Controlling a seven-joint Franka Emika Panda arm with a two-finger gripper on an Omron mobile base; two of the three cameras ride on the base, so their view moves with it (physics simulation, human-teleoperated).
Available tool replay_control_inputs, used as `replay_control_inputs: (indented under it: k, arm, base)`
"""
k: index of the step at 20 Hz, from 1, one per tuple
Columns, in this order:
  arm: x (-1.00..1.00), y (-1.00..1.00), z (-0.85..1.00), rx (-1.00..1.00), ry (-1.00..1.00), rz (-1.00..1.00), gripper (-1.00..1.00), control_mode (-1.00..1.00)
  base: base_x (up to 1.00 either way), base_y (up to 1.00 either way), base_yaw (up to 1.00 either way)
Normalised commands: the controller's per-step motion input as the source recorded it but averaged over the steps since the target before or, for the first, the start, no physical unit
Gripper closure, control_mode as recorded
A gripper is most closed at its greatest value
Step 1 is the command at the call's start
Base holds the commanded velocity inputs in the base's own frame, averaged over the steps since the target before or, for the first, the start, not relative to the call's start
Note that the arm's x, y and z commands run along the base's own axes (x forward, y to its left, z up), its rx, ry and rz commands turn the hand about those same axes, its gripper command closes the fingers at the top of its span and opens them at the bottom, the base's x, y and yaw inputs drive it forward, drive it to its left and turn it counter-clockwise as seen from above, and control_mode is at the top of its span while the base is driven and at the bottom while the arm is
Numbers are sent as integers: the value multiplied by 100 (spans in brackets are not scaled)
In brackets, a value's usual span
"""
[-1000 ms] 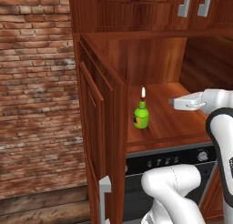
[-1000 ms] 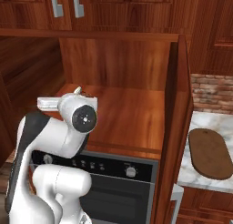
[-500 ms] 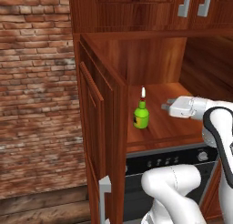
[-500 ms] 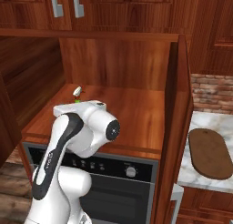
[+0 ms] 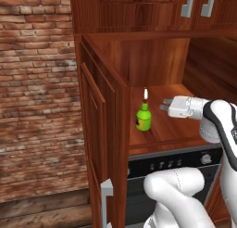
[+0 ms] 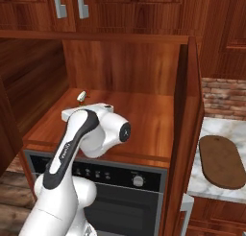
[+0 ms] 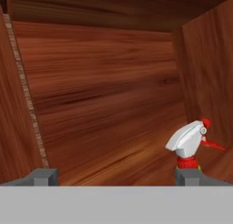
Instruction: Grab the spray bottle from the cabinet, then place it next to the cutting board for sanitizing. Then grab the dish brush from the countertop next to the sink and place it next to the cutting board.
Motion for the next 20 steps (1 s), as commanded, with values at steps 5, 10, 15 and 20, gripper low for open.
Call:
replay_control_inputs:
  k: [5, 10, 15, 20]
  arm:
    - [27, 0, 0, -1, 0, 9, -100, -100]
    - [8, 0, 0, -6, 0, 8, -100, -100]
    - [4, 0, -2, -6, 0, 12, -100, -100]
    - [7, 1, -6, -8, 0, 12, -100, -100]
  base:
    - [0, 0, 0]
    - [0, 0, 0]
    - [0, 0, 0]
    - [0, 0, 0]
